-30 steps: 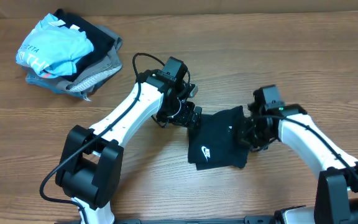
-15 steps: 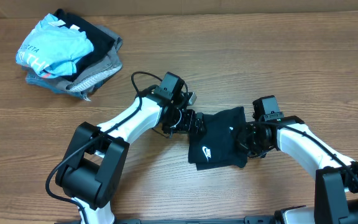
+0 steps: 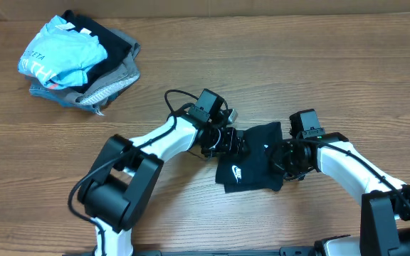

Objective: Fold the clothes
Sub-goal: 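Carry the folded black shirt with the left gripper onto the clothes stack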

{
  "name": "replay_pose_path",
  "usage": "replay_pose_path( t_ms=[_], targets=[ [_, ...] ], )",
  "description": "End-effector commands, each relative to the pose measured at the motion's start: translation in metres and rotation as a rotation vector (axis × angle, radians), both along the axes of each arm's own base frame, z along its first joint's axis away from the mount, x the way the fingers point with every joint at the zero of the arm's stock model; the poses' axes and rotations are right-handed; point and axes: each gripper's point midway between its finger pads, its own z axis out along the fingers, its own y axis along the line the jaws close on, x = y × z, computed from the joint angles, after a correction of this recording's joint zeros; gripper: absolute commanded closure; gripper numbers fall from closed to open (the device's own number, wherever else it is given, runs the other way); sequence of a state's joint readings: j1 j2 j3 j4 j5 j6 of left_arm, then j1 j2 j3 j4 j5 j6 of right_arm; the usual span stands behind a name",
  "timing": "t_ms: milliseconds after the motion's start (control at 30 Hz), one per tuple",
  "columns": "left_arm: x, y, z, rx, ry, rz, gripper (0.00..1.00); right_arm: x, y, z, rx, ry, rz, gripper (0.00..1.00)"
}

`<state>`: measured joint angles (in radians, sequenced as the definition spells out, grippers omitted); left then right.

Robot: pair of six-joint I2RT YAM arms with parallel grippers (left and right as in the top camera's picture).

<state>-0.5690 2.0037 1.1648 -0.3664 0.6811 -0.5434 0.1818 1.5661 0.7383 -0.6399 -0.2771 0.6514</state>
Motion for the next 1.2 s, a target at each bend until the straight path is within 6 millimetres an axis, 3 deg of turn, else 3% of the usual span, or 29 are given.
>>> replay_pose_path(
  t_ms=[0,133,233,333,400,500,567,633,733,867,1033,1167],
  targets=[
    [-0.025,0.001,-0.043,0.023,0.153,-0.002,0.52,0.0,-0.005,-0.001,-0.019,-0.015,-0.007,0.87],
    [-0.02,-0.004,-0.034,-0.005,0.126,-0.019,0.96,0.0,-0.005,0.0,-0.02,-0.013,-0.004,0.91],
    [-0.012,0.002,-0.022,0.008,0.08,-0.035,0.96,-0.001,-0.002,0.012,0.01,0.003,-0.007,0.91],
    [0.005,0.021,0.001,0.066,0.003,-0.029,0.96,0.001,-0.002,0.038,0.024,-0.006,-0.013,0.91],
    [0.02,0.034,0.028,0.079,-0.063,-0.034,0.96,0.004,-0.001,0.066,0.028,-0.049,0.005,0.87],
    [0.046,0.06,0.083,0.061,-0.162,-0.027,0.96,0.007,-0.001,0.107,0.038,-0.121,0.012,0.73],
    [0.068,0.085,0.122,0.054,-0.226,0.011,0.96,0.008,-0.001,0.128,0.045,-0.166,0.013,0.6],
    [0.095,0.118,0.163,0.049,-0.302,0.079,0.96,0.008,0.0,0.147,0.053,-0.216,0.013,0.54],
    [0.134,0.169,0.214,0.048,-0.421,0.203,0.96,0.007,-0.001,0.158,0.059,-0.258,0.014,0.51],
    [0.176,0.251,0.262,0.056,-0.551,0.431,0.96,0.004,-0.001,0.159,0.058,-0.253,0.013,0.51],
    [0.203,0.365,0.283,0.072,-0.624,0.735,0.96,0.003,-0.001,0.158,0.058,-0.251,0.014,0.51],
    [0.214,0.427,0.272,0.075,-0.626,0.875,0.96,0.003,-0.001,0.158,0.057,-0.251,0.014,0.51]
  ],
)
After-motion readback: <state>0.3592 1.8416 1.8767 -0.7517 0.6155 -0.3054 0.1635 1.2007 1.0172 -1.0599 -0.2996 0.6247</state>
